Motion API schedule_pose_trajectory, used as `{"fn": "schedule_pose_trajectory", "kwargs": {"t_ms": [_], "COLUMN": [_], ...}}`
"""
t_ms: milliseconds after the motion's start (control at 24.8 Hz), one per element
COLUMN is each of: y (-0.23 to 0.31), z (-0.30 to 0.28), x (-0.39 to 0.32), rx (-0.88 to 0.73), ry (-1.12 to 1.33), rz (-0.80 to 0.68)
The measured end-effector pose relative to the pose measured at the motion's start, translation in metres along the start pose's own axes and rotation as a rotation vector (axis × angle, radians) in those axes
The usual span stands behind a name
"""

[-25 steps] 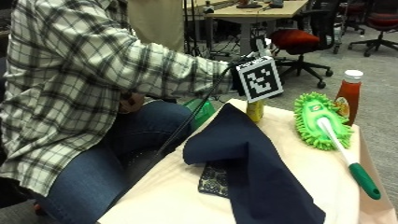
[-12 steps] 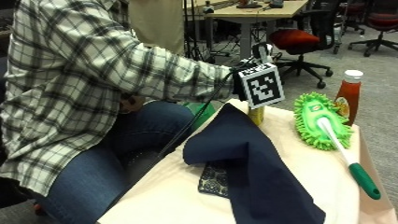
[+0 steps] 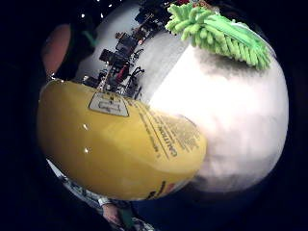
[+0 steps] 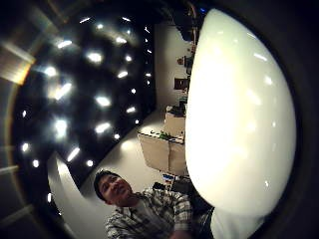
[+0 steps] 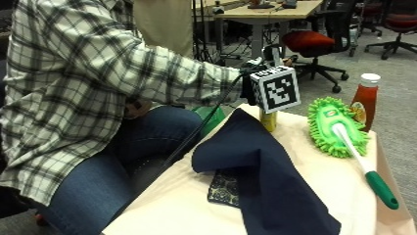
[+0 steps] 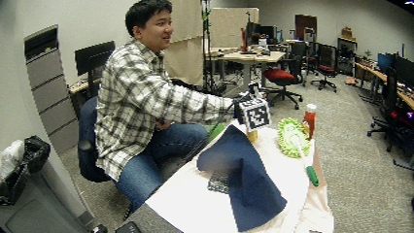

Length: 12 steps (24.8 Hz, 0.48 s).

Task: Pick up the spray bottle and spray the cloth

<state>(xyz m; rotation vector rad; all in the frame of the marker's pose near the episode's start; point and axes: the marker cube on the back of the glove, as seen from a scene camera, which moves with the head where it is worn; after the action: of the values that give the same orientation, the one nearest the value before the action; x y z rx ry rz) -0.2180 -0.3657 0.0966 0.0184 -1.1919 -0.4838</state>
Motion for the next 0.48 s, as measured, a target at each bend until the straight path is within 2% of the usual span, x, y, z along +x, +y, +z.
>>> {"fn": "schedule_pose_trajectory", "kwargs": {"t_ms": [483], "y": [0.027], "z": [-0.021], "x": [-0.021], "rx": [-0.034], "ry": [0.137], "rz": [0.002]}}
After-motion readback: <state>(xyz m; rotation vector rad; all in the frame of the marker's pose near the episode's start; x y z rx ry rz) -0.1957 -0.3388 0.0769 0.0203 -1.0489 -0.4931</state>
